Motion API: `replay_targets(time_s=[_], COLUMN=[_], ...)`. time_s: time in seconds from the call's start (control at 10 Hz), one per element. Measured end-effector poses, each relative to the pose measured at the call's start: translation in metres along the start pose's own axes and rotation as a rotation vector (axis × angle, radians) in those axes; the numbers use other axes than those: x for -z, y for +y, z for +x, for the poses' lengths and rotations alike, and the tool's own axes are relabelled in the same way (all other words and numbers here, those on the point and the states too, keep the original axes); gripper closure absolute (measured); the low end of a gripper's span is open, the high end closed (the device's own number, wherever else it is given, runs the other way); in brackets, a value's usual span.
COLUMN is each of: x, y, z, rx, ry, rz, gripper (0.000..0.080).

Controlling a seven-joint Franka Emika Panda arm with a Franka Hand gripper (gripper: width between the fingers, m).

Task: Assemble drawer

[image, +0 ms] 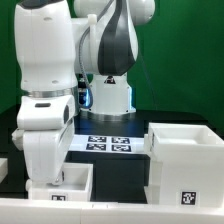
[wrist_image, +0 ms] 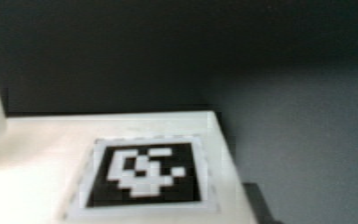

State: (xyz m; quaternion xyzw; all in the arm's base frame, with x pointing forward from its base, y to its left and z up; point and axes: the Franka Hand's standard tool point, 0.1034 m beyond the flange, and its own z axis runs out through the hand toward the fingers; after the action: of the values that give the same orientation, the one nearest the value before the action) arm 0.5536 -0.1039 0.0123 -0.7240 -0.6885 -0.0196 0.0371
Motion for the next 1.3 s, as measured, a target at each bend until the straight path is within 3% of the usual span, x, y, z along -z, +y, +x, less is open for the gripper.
replay_targets(time_s=[0.2,0.5,0.8,0.9,1.1,1.3], x=[0.008,0.004,0.002,0.003,0.002,0.001], y=[0.0,-0.002,-0.003,-0.001,-0.001,-0.001], z=[0.031,0.063,0.059,0.061,0.08,0.089], rx=[0.053,0.119,0.111,0.105,0.085,0.087], ry=[-0.001,0.003,0.003,-0.003,-0.019,-0.016], rz=[-0.014,-0.018,-0.014,-0.024,-0.026,-0.025], gripper=[0.076,0.076,0.076,0.076,0.076,0.076])
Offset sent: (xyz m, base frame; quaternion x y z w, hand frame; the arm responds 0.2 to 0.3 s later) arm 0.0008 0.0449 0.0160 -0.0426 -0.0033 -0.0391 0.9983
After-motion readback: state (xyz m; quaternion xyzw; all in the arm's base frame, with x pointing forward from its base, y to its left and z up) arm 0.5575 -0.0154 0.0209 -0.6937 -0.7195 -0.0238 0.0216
